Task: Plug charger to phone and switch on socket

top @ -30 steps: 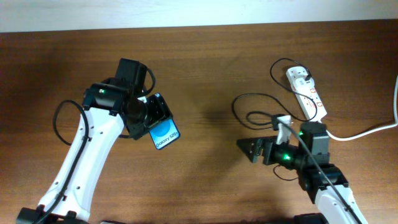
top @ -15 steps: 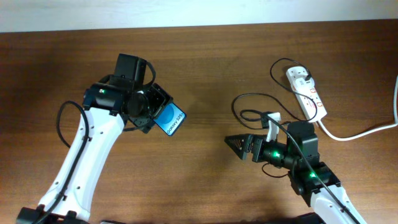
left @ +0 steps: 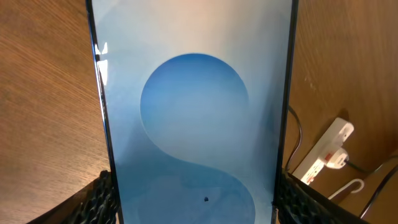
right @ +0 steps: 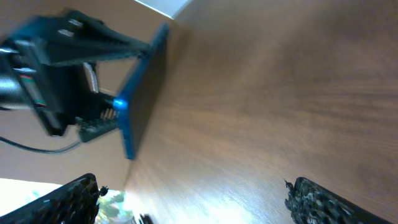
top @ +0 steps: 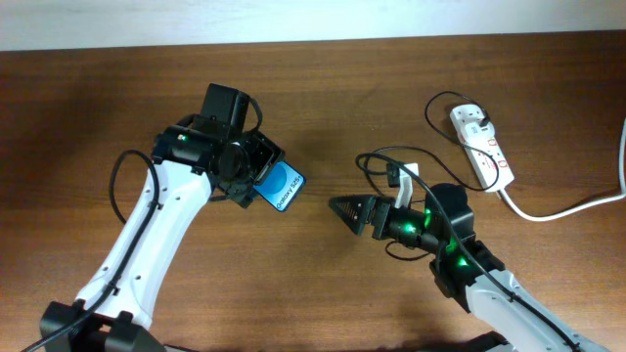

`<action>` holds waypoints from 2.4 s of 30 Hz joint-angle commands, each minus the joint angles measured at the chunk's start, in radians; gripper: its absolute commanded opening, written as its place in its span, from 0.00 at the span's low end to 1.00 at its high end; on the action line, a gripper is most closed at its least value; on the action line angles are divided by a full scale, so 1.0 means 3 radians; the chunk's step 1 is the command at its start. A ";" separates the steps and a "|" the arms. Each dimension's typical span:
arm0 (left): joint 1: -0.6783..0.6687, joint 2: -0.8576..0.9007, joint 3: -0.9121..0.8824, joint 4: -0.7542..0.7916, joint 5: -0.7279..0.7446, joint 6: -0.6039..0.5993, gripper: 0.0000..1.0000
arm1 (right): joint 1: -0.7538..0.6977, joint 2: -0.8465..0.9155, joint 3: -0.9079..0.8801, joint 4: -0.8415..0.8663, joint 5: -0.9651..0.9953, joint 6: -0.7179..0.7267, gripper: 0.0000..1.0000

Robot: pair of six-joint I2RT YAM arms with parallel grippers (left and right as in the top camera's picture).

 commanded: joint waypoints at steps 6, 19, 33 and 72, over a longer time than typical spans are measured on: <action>-0.0066 0.0001 0.0103 0.0116 0.0023 -0.0291 0.41 | 0.0596 0.0037 0.0051 0.0477 0.0533 0.0048 1.00; -0.0399 0.0001 0.0103 0.0296 0.0099 -0.0434 0.44 | 0.0924 0.0253 0.0051 0.0937 0.1523 0.0051 0.83; -0.0491 0.0001 0.0103 0.0395 0.0117 -0.0434 0.44 | 0.0930 0.0490 0.0052 0.1354 0.1336 0.0051 0.32; -0.0511 -0.0046 0.0104 0.0534 0.0092 0.0516 0.99 | 0.0916 0.0484 0.0051 0.1330 0.1184 0.1039 0.04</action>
